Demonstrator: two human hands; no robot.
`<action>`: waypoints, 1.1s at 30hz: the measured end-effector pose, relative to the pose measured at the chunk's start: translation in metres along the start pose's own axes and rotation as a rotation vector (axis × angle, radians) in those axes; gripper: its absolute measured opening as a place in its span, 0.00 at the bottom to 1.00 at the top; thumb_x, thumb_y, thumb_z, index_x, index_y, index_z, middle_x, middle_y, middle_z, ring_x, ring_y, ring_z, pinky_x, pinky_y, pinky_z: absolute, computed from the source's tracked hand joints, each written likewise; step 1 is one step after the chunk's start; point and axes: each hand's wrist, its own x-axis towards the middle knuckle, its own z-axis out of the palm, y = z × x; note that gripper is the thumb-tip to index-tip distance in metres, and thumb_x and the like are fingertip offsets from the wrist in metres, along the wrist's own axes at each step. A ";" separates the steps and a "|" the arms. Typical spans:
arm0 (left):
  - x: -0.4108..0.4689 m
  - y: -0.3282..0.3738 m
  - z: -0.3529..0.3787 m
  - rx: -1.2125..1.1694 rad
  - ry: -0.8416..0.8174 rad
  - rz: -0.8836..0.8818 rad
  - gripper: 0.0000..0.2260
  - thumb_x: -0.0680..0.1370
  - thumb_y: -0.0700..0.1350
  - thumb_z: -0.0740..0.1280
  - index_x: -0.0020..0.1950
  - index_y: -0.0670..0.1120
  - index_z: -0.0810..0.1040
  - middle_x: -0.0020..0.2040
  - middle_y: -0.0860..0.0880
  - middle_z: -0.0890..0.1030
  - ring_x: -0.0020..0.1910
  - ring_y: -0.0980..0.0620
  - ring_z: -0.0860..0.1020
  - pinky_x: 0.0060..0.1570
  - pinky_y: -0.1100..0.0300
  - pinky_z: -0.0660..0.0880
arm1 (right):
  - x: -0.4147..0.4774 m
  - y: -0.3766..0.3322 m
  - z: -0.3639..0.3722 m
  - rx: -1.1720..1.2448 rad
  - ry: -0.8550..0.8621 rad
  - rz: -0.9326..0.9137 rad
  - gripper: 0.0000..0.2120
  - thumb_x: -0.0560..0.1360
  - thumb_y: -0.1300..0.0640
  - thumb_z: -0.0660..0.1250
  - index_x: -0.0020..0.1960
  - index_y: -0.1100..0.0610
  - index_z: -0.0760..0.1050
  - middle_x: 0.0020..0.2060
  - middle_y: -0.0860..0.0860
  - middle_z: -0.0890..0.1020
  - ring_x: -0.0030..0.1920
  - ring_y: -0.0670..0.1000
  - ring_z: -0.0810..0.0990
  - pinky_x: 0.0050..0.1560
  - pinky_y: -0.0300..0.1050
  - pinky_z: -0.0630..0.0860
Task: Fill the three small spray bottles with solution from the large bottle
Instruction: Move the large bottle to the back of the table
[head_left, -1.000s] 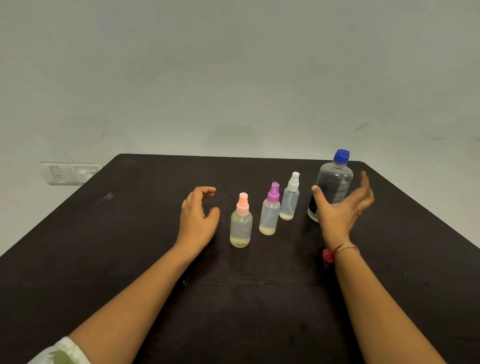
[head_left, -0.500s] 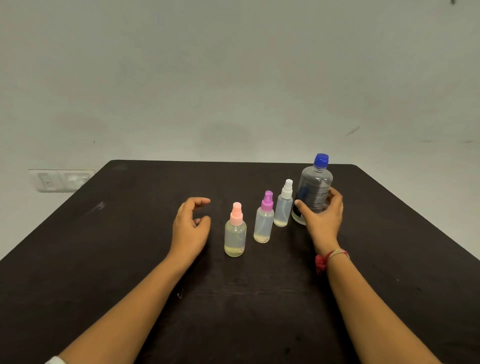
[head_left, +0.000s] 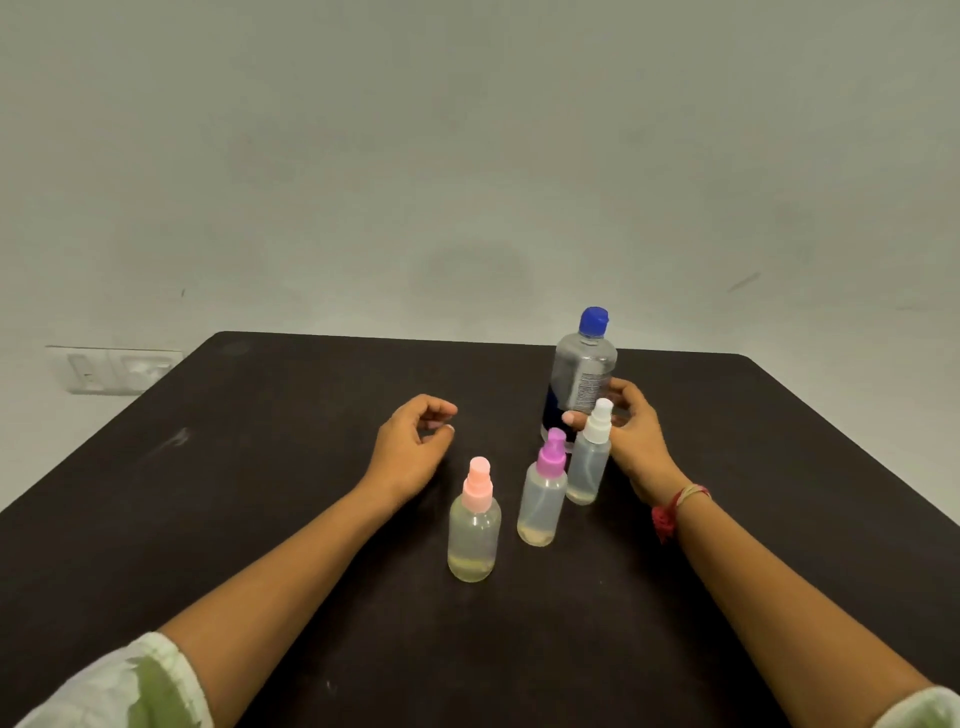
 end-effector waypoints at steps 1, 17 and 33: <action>0.005 0.000 0.004 -0.003 -0.018 0.007 0.08 0.78 0.37 0.66 0.53 0.49 0.77 0.54 0.51 0.79 0.52 0.57 0.77 0.45 0.74 0.72 | 0.005 -0.001 0.003 -0.007 -0.039 -0.007 0.30 0.65 0.59 0.78 0.63 0.52 0.69 0.56 0.49 0.78 0.55 0.49 0.79 0.51 0.38 0.75; 0.106 -0.017 0.042 0.001 -0.045 0.032 0.26 0.67 0.49 0.78 0.60 0.49 0.71 0.54 0.53 0.77 0.50 0.58 0.77 0.45 0.70 0.73 | 0.096 0.021 0.065 0.031 -0.179 -0.054 0.34 0.59 0.51 0.80 0.60 0.57 0.71 0.57 0.54 0.80 0.56 0.53 0.81 0.58 0.49 0.78; 0.170 -0.042 0.045 -0.016 0.001 -0.006 0.27 0.71 0.45 0.76 0.67 0.47 0.69 0.61 0.48 0.77 0.56 0.53 0.77 0.53 0.63 0.73 | 0.150 0.028 0.099 0.019 -0.075 -0.084 0.22 0.68 0.58 0.76 0.59 0.55 0.72 0.50 0.46 0.79 0.48 0.40 0.79 0.47 0.34 0.77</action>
